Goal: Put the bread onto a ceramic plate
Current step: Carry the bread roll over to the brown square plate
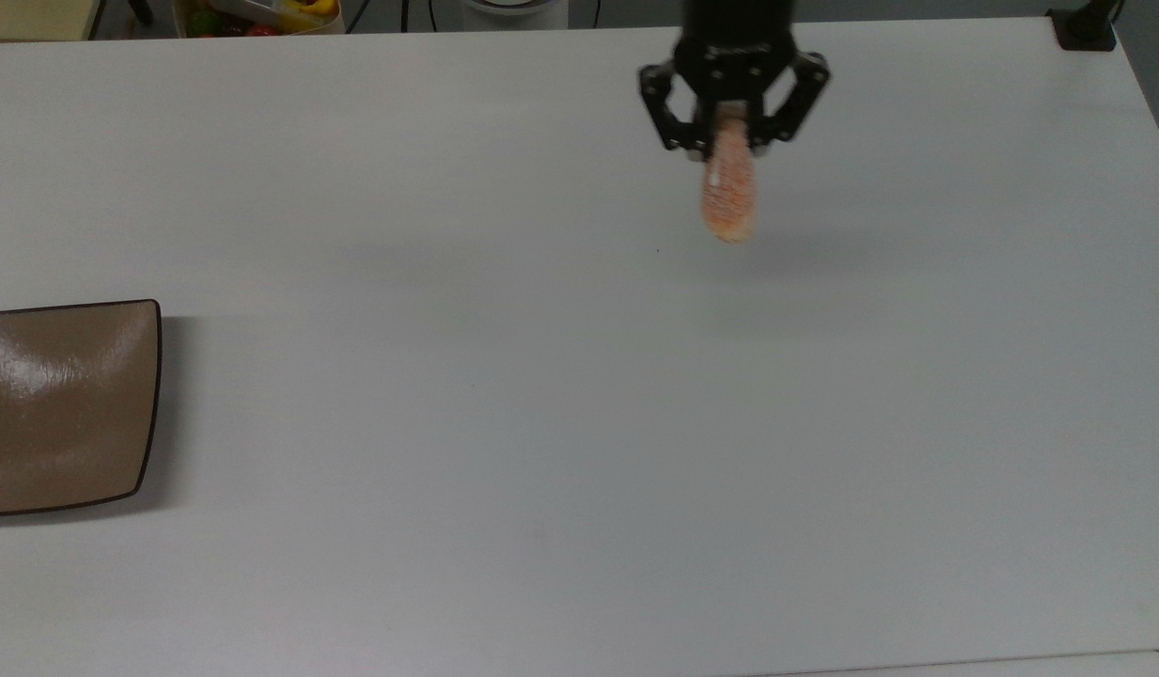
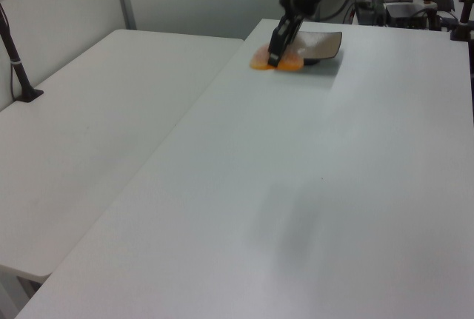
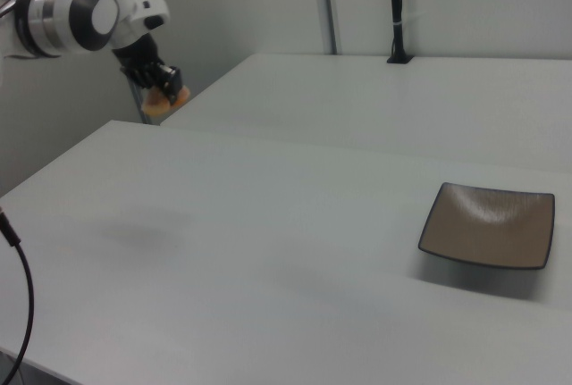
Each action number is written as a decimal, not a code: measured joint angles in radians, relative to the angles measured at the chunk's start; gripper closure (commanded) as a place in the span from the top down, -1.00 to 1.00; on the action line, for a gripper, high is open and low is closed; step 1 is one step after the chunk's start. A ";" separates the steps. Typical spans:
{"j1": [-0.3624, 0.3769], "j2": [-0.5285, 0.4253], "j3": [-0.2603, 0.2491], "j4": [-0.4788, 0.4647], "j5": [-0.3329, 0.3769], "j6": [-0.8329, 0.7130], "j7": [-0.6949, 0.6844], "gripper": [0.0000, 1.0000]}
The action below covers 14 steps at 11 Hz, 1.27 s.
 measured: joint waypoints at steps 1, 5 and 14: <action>-0.048 -0.029 -0.001 -0.018 0.023 -0.018 -0.078 -0.60; -0.239 -0.074 -0.004 -0.060 0.099 -0.062 -0.386 -0.62; -0.524 0.032 -0.009 -0.079 0.109 0.143 -0.678 -1.00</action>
